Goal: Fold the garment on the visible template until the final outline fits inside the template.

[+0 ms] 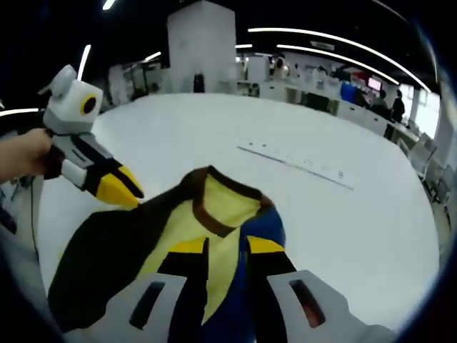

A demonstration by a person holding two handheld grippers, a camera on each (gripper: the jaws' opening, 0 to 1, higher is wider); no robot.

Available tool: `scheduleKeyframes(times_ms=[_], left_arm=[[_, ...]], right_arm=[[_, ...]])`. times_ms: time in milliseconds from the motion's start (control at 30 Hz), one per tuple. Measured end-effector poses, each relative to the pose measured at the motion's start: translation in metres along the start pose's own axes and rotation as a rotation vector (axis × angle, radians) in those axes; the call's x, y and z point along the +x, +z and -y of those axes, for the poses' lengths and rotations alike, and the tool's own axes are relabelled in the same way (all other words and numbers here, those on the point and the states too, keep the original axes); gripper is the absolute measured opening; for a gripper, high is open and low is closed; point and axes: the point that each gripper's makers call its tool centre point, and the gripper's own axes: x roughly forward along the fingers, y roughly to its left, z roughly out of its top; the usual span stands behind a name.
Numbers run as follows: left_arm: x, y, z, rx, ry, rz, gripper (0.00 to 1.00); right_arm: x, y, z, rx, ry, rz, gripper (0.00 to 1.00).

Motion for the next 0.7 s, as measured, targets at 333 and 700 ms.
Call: scheduleKeyframes(times_ms=[333,700], left_arm=[[-0.016,-0.006,0.016,0.017,0.002,-0.003,0.17],[-0.032,-0.022,0.028,0.003,0.011,-0.012,0.24]], right_arm=[[-0.017,-0.006,-0.01,0.044,0.019,0.002,0.27],[-0.039,-0.023,-0.021,0.061,0.03,-0.02,0.33]])
